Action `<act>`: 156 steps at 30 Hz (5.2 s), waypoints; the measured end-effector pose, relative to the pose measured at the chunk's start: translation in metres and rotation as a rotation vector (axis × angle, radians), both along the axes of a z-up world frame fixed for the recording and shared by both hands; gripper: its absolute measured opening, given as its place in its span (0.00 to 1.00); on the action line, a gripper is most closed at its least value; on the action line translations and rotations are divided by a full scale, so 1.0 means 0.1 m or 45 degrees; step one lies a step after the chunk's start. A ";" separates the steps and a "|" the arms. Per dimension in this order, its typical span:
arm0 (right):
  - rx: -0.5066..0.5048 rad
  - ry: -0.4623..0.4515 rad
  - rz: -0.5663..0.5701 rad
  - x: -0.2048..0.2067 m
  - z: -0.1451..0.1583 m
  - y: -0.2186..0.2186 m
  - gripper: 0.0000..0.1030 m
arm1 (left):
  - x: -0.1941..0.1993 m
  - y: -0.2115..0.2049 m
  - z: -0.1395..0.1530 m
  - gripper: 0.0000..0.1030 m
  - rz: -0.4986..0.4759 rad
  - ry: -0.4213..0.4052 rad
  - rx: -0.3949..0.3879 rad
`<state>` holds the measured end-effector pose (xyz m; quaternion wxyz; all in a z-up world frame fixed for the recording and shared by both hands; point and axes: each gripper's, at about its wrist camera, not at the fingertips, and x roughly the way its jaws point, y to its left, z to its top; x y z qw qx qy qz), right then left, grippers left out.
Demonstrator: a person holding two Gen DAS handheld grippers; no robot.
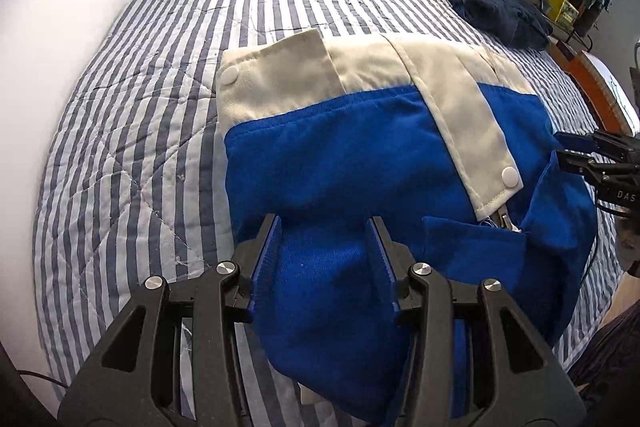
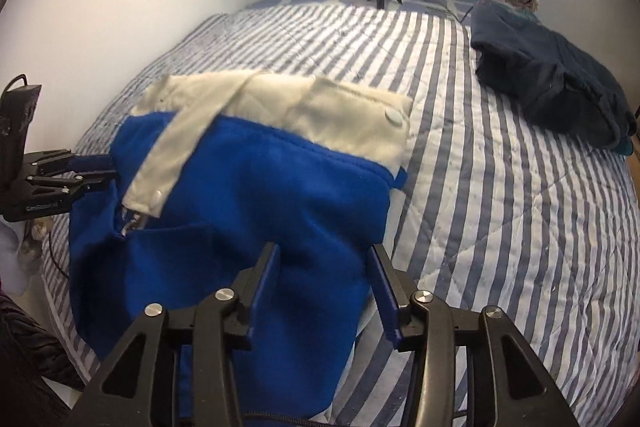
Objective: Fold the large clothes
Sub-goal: 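Grasp the blue edge of the folded jacket with both tools, then lift the folded jacket with both tools and carry it along the bed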
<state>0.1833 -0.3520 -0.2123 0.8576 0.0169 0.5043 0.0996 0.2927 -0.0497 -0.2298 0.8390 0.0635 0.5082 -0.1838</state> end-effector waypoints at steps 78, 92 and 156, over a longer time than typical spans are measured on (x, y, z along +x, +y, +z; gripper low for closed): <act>0.635 0.103 -0.177 0.31 -0.15 -0.24 0.30 | 0.53 0.21 -0.04 0.33 0.177 0.259 -0.460; 0.366 -0.118 -0.122 -0.04 0.67 -0.13 0.26 | 0.21 -0.41 0.56 0.22 -0.016 -0.011 -0.344; -0.192 -0.427 -0.392 1.66 1.62 -2.44 0.26 | 2.51 -3.60 1.18 0.20 -0.363 -0.201 -0.570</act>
